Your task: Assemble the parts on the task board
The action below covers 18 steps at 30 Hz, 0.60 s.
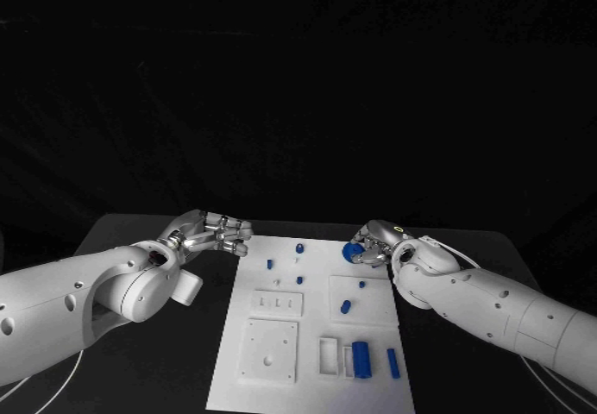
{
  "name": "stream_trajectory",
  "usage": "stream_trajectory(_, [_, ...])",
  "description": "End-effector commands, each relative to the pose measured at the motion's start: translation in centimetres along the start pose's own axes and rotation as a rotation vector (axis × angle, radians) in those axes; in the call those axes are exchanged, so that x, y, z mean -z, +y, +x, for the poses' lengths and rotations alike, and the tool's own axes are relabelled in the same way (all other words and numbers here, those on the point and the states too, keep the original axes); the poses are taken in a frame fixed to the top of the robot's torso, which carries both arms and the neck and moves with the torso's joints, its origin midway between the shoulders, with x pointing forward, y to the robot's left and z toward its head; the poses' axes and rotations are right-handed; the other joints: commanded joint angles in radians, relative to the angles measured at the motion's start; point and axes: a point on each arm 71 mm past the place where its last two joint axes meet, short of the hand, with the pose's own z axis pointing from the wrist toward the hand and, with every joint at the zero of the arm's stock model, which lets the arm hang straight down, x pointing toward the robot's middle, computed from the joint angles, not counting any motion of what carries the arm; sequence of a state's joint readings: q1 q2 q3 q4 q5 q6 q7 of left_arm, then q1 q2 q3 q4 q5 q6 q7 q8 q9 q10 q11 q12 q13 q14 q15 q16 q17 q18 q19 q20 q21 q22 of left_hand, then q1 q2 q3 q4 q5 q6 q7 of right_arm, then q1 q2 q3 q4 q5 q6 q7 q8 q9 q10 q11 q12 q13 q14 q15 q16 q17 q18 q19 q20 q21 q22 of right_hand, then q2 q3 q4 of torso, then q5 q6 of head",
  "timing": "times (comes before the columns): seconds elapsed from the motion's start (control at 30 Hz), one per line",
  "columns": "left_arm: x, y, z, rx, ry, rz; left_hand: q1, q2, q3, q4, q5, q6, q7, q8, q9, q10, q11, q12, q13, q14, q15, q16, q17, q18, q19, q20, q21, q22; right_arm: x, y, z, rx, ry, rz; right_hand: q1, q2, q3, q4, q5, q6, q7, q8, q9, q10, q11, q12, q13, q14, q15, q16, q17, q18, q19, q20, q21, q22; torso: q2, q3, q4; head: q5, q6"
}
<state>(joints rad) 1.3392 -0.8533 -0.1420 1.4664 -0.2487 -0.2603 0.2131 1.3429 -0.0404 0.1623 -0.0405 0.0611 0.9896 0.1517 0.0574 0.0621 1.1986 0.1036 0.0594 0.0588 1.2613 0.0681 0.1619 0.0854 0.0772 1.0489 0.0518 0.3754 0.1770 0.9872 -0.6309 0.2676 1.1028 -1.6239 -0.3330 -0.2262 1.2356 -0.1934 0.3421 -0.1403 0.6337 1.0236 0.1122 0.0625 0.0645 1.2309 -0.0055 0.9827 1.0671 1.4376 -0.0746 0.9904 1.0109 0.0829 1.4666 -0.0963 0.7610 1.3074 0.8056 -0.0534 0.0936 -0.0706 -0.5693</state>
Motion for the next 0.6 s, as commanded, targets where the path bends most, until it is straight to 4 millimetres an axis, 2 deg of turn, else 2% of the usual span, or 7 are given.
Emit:
stream_trajectory(0.03, [0.0,0.0,0.2,0.005,0.019,0.0,-0.004,0.005,0.008,-0.002,0.007,0.0,-0.003,0.005,0.002,-0.007,0.001,-0.001,0.001,-0.003,0.002,-0.007,0.0,-0.007,-0.012,0.0,0.007,0.001,0.1,0.0,0.4,-0.002,0.028,-0.004,-0.028,-0.006,0.056,-0.013,0.026,0.009,0.0,0.0,0.001,-0.003,-0.003,-0.006,0.0,0.005,-0.004,-0.002,0.005,0.009,0.034,-0.003,0.012,0.092,0.001,-0.0003,-0.0005,-0.001,0.001])
stream_trajectory(0.13, [0.0,0.0,0.2,0.005,0.02,-0.001,-0.004,0.005,0.008,-0.002,0.007,0.0,-0.003,0.005,0.002,-0.007,0.001,-0.001,0.001,-0.003,0.002,-0.007,0.0,-0.007,-0.012,0.0,0.007,0.001,0.1,0.0,0.4,-0.003,0.021,-0.002,-0.039,-0.004,0.108,-0.029,0.023,0.031,-0.005,0.001,0.002,-0.002,-0.007,-0.004,0.004,0.005,-0.007,0.0,0.01,0.009,0.033,-0.004,0.023,0.094,0.001,-0.0008,-0.0009,-0.001,0.001])
stream_trajectory(0.2, [0.0,0.0,0.2,0.005,0.021,-0.002,-0.004,0.005,0.008,-0.002,0.007,0.0,-0.003,0.005,0.002,-0.007,0.001,-0.001,0.001,-0.003,0.002,-0.007,0.0,-0.007,-0.012,0.0,0.007,0.001,0.2,0.1,0.3,0.005,0.008,-0.003,-0.043,0.001,0.127,-0.035,0.0,0.053,-0.009,-0.001,0.003,0.002,-0.009,0.002,0.009,0.006,-0.009,0.002,0.013,0.008,0.034,-0.006,0.033,0.095,0.0,-0.0014,-0.0003,-0.002,0.0])
stream_trajectory(0.4, [0.1,0.0,0.2,0.005,0.022,-0.003,-0.004,0.004,0.013,-0.003,0.007,0.0,-0.003,0.005,0.002,-0.007,0.001,-0.001,0.001,-0.004,0.002,-0.008,0.0,-0.007,-0.014,0.0,0.009,0.003,0.3,0.6,-0.1,0.053,-0.034,-0.024,-0.046,0.005,0.133,-0.048,-0.051,0.089,-0.02,0.001,0.005,0.011,-0.015,0.01,0.017,0.007,-0.012,0.004,0.017,0.004,0.033,-0.009,0.05,0.097,0.0,-0.0013,0.0019,-0.003,0.0])
stream_trajectory(0.6, [0.1,0.0,0.2,0.005,0.022,-0.004,-0.004,0.004,0.013,-0.003,0.007,0.0,-0.003,0.005,0.002,-0.007,0.001,-0.001,0.001,-0.004,0.002,-0.008,0.0,-0.007,-0.014,0.0,0.009,0.003,0.6,2.3,-0.5,0.092,-0.077,-0.072,-0.043,0.007,0.124,-0.049,-0.101,0.105,-0.024,0.0,0.005,0.018,-0.018,0.017,0.024,0.009,-0.014,0.006,0.02,0.0,0.035,-0.011,0.066,0.1,-0.001,-0.0018,0.0017,-0.001,-0.001])
